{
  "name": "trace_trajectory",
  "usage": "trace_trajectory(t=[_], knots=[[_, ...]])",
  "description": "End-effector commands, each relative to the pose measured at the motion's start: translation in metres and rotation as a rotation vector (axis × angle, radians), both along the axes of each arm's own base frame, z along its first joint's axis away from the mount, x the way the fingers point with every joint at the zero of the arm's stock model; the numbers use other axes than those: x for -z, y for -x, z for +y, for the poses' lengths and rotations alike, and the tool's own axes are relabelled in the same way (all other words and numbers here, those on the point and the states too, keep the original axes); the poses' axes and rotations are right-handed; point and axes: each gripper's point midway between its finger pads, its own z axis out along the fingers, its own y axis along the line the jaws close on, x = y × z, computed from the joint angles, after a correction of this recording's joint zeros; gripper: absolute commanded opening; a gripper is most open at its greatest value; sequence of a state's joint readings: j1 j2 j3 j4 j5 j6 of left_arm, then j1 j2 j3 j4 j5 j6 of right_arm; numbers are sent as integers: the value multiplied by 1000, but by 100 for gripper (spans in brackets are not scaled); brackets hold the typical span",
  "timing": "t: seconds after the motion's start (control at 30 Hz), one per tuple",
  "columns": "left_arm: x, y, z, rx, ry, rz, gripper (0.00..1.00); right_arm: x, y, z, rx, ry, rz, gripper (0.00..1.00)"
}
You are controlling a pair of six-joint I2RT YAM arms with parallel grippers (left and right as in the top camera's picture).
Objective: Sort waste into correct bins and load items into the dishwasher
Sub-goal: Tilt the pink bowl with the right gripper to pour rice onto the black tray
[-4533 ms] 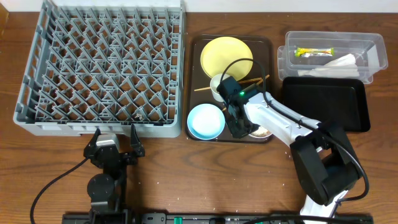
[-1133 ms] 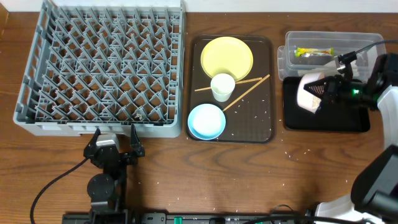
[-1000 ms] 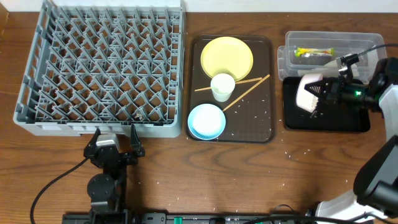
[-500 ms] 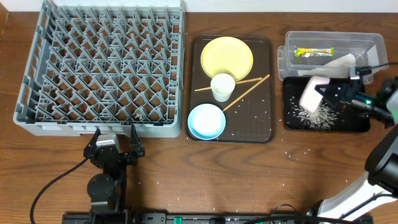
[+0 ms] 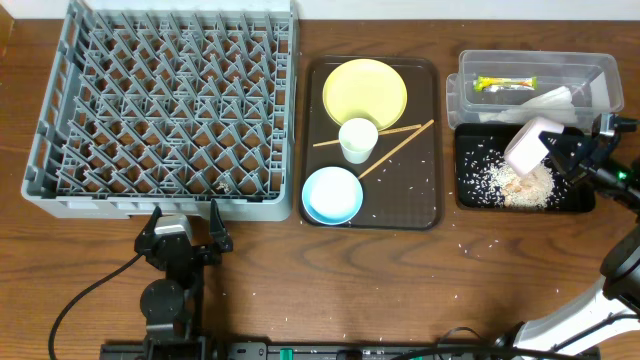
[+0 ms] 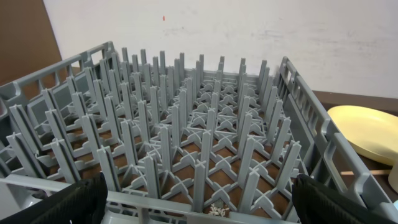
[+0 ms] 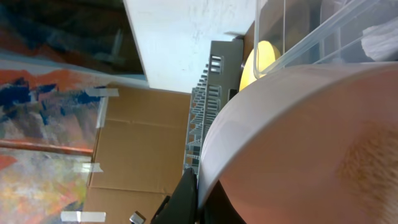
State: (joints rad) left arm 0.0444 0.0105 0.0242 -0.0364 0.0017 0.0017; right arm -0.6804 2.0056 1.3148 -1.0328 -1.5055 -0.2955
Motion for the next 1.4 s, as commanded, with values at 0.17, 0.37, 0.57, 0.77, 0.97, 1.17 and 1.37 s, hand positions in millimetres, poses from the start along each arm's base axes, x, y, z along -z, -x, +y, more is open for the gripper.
trace_trajectory(t=[0.17, 0.37, 0.57, 0.77, 0.97, 1.17, 1.37], knots=[[17, 1, 1, -7, -12, 52, 96, -7, -5, 12, -28, -41, -29, 1], [17, 1, 1, -7, -12, 52, 96, -3, -6, 23, -58, -25, -12, 1], [17, 1, 1, -7, -12, 51, 96, -4, -7, 29, -75, -17, -33, 1], [17, 1, 1, -7, -12, 52, 96, -4, -7, 29, -74, -17, -30, 1], [17, 1, 1, -7, -12, 52, 96, 2, -1, 22, -59, 11, -2, 1], [17, 1, 1, -7, -12, 52, 96, -8, 5, 21, -38, -18, -42, 1], [17, 1, 1, -7, -12, 52, 96, -14, 12, 25, -30, -57, -16, 1]])
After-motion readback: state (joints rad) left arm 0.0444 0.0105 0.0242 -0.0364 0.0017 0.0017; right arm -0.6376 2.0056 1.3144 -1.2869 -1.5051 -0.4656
